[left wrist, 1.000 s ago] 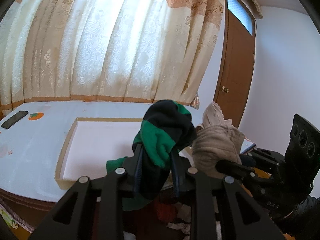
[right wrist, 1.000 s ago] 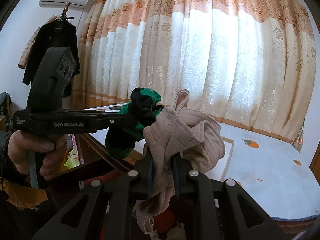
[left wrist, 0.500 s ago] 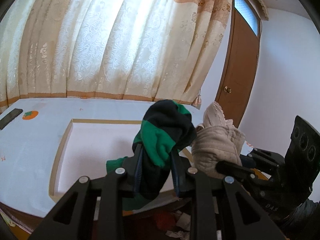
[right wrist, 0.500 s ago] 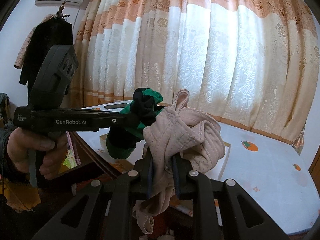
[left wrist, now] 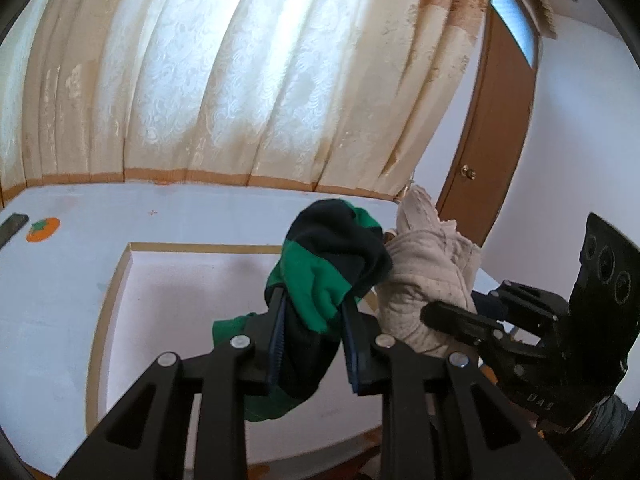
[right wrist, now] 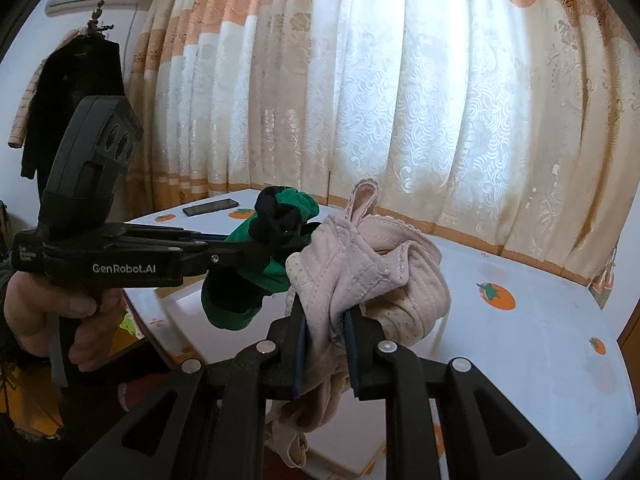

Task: Take underwear out of drawer
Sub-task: 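Carry the sock and underwear over the tray and lower them with both tools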

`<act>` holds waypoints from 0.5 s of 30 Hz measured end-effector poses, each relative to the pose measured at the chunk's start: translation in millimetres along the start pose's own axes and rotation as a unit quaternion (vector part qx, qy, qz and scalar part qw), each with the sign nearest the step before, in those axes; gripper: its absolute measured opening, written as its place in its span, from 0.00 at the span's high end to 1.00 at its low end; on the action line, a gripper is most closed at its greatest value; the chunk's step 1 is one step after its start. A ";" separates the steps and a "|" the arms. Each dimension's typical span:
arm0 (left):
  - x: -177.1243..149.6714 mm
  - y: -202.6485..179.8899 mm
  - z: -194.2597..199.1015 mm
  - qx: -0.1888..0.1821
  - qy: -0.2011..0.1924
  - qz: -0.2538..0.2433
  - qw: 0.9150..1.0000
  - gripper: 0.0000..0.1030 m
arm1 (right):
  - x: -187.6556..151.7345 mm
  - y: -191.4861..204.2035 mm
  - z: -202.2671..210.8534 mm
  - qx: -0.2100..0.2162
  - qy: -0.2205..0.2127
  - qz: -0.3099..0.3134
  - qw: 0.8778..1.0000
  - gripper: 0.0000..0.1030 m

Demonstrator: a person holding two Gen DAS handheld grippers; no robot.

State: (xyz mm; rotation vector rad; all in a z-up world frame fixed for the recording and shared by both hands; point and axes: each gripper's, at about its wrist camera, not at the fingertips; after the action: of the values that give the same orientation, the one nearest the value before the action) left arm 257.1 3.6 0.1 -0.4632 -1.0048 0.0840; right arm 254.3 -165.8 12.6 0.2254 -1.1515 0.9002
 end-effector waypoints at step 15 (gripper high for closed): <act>31.8 17.7 -54.2 0.016 0.041 0.048 0.998 0.77 | 9.5 -44.0 -59.8 0.006 0.058 -0.020 0.998 0.82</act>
State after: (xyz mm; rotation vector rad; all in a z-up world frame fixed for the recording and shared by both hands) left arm 321.7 10.2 -6.3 -0.4812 -0.9004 0.1657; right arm 328.1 -154.5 7.4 0.2030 -1.0302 0.8746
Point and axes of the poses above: each gripper's, at about its wrist camera, not at the fingertips, and z roughly against the way its jaws point, y to its left, x to its top, and after that the axes turned 10 degrees about z, right-handed
